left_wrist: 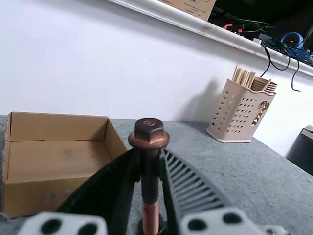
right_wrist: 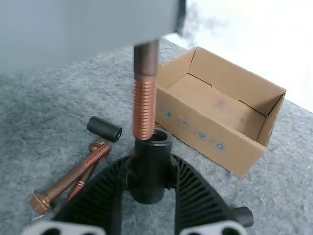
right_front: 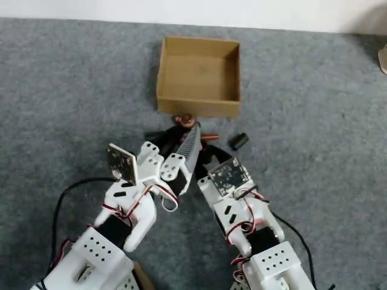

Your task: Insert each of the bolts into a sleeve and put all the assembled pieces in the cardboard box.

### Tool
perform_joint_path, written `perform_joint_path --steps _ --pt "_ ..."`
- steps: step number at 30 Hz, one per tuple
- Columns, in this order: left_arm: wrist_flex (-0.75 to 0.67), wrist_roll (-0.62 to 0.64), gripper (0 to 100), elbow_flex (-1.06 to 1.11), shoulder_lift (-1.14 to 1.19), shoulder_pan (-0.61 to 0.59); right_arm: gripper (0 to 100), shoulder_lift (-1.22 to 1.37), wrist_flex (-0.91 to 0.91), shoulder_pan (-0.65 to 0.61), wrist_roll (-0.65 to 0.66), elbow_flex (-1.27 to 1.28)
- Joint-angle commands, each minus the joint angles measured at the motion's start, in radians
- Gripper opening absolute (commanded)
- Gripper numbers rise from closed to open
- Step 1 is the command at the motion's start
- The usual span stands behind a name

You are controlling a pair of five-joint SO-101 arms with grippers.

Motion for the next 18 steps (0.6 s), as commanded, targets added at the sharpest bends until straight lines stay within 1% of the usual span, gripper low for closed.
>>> perform_joint_path --steps 1,5,9,13,18 --pt "-0.026 -0.005 0 -0.018 -0.019 -0.016 0.5 -0.016 0.004 -0.010 0.008 0.105" --pt "-0.026 -0.005 0 -0.018 -0.019 -0.018 0.5 -0.018 0.114 -0.033 0.006 0.101" --pt "-0.026 0.000 0 -0.018 -0.019 -0.018 0.5 -0.059 0.133 -0.058 0.006 0.102" --pt "-0.026 0.000 0 -0.013 -0.019 -0.018 0.5 -0.203 0.154 -0.054 0.005 0.108" --pt "-0.025 0.002 0 -0.010 -0.019 -0.016 0.5 -0.421 0.357 -0.059 -0.028 0.105"
